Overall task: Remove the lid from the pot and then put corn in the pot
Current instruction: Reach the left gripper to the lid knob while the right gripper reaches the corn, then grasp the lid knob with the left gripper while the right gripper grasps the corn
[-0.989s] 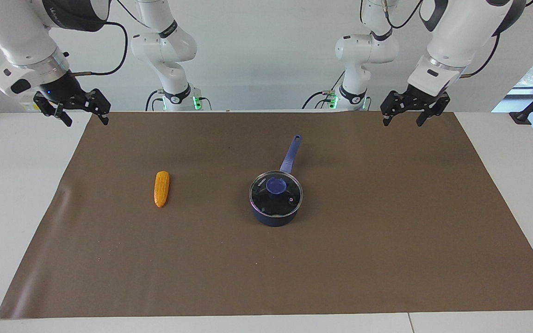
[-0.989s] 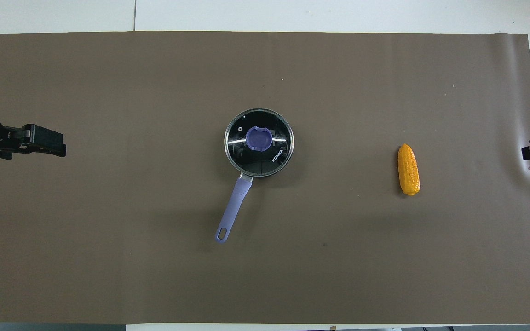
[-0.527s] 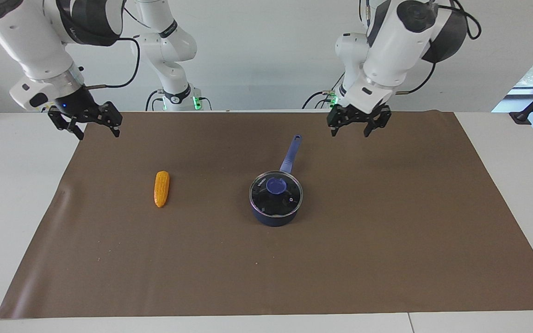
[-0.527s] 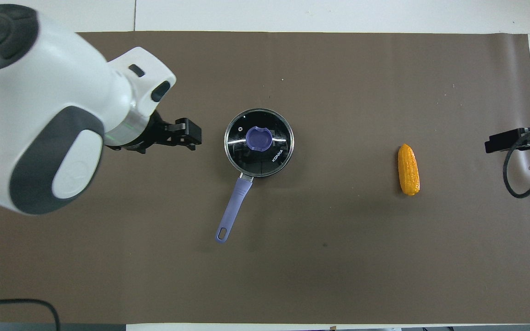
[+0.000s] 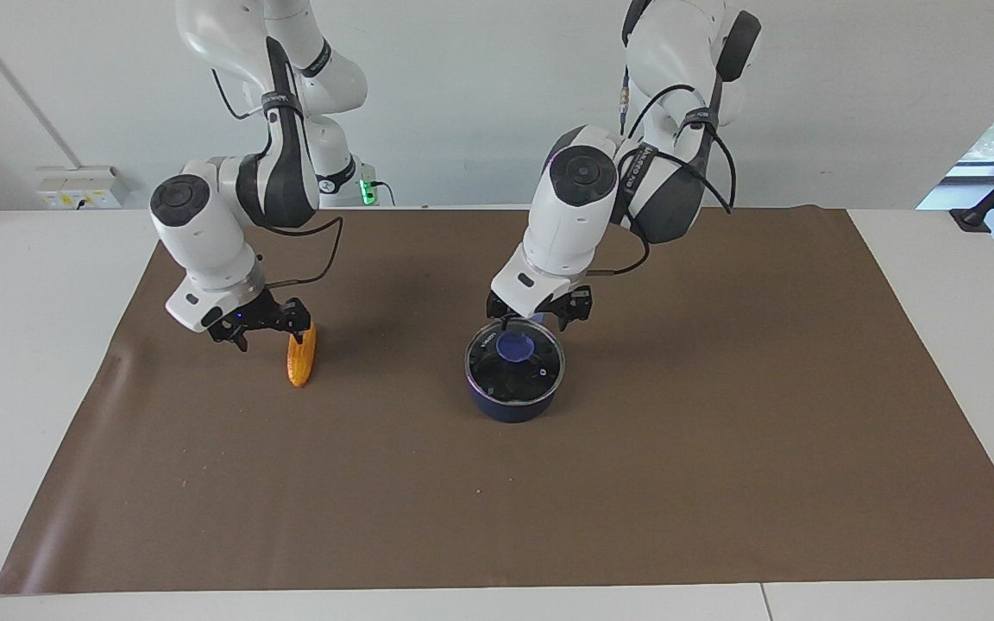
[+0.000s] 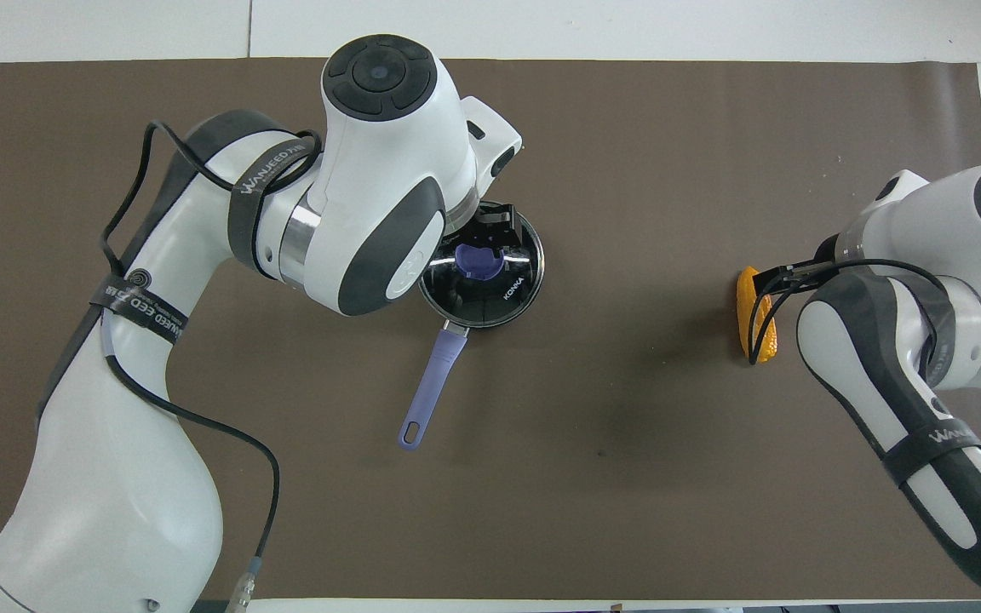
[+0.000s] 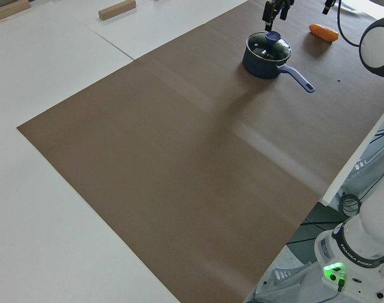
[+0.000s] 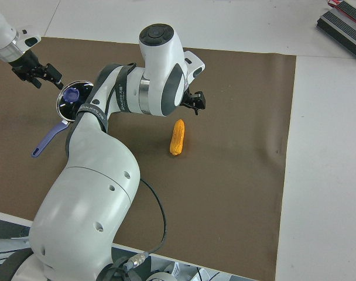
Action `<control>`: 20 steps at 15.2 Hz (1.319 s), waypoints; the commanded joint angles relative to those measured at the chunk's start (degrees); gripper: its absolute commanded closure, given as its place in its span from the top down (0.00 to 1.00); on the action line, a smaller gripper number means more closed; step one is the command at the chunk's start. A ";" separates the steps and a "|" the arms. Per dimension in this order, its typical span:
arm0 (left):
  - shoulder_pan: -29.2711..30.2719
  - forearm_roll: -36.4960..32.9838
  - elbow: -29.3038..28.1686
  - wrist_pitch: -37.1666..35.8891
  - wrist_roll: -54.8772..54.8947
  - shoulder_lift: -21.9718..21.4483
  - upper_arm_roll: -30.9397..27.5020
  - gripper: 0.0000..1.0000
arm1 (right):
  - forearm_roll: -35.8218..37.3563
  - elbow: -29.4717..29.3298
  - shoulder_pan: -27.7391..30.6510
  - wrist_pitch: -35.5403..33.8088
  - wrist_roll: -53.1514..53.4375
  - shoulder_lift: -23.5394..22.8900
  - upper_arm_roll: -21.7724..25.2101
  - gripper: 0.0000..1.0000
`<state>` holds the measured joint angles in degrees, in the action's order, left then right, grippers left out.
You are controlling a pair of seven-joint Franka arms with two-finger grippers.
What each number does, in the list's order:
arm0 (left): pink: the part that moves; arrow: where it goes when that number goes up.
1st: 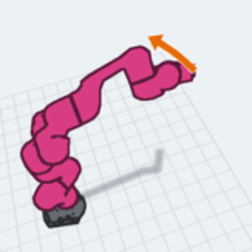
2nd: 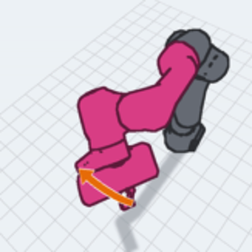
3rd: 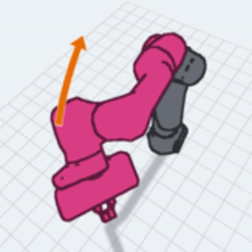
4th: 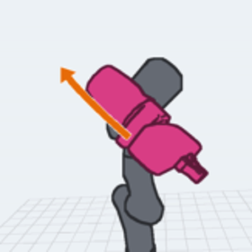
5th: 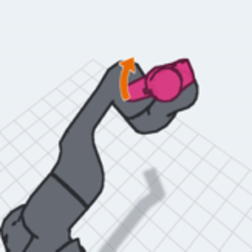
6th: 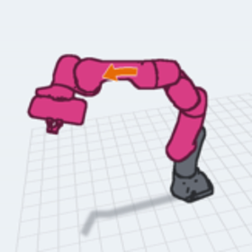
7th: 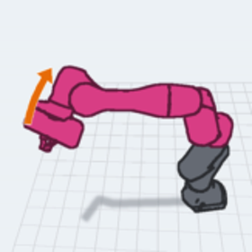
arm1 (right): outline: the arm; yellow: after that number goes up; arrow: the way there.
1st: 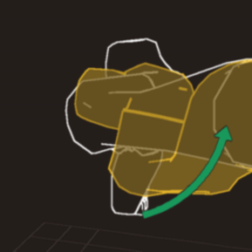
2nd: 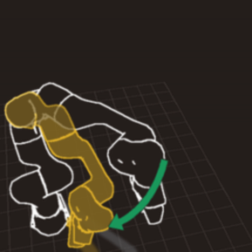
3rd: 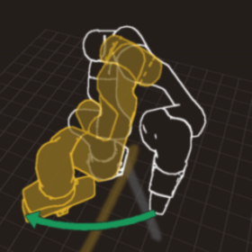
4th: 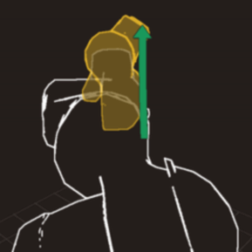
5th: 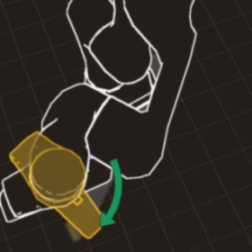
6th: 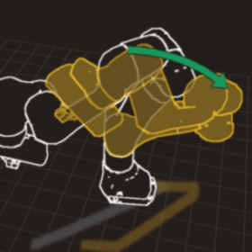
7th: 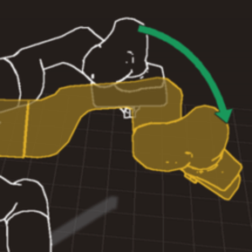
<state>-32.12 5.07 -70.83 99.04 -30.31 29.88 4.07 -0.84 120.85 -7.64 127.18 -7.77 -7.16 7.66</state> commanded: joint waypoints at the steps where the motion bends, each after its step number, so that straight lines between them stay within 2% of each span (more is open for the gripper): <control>1: -2.06 -1.20 1.49 1.85 -0.37 2.11 -1.00 1.00 | -0.83 2.55 -0.71 3.59 0.30 -0.57 -0.19 1.00; 4: -2.33 -1.81 1.22 3.52 -0.37 2.99 -0.91 1.00 | -0.83 3.95 -1.77 4.12 0.04 -1.89 -0.10 1.00; 7: -2.25 -3.04 0.87 4.58 -0.10 3.52 -0.91 1.00 | -0.83 7.03 -1.94 7.63 0.04 -1.72 -0.10 1.00; 8: -2.25 -3.04 0.17 5.19 -0.10 3.52 -1.00 1.00 | -0.74 7.03 -1.94 7.55 -0.05 -1.72 -0.10 0.97; 9: -2.33 -3.13 -0.18 6.68 -0.19 3.43 -1.00 1.00 | -0.74 7.12 -2.03 7.55 -0.05 -1.72 -0.10 0.87; 10: -2.42 -3.22 -0.53 7.74 -0.10 3.43 -1.00 1.00 | -0.74 7.12 -1.95 7.47 -0.05 -1.63 -0.10 0.81; 11: -2.42 -3.22 -1.41 8.44 -0.10 3.34 -1.00 1.00 | -0.74 7.29 -2.03 7.38 -0.05 -1.54 -0.10 0.80; 13: -2.42 -3.57 -2.20 9.06 -0.02 3.34 -1.00 1.00 | -0.74 7.47 -2.03 7.03 -0.05 -1.46 -0.10 0.64; 14: -2.42 -4.18 -3.43 9.76 -0.01 3.08 -0.91 1.00 | -0.74 7.47 -2.03 6.85 -0.14 -1.46 -0.10 0.47; 15: -2.51 -4.19 -3.87 10.46 -0.01 2.99 -0.91 1.00 | -0.74 7.39 -2.12 6.50 -0.05 -1.46 -0.10 0.23; 16: -2.51 -4.19 -3.88 10.30 -0.01 2.90 -0.91 1.00 | -0.74 7.12 -2.21 5.63 -0.05 -1.46 -0.10 0.05; 17: -2.51 -4.19 -3.88 10.29 -0.01 2.90 -0.91 1.00 | -0.74 6.42 -2.47 4.23 -0.05 -1.46 -0.10 0.00; 20: -2.51 -4.19 -4.05 9.59 0.07 2.73 -0.82 1.00 | -0.65 1.60 -2.74 -0.86 0.04 -1.89 -0.10 0.00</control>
<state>-33.86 1.83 -73.55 108.00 -30.28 33.45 3.97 -0.85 125.65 -10.29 130.43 -7.77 -9.39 7.62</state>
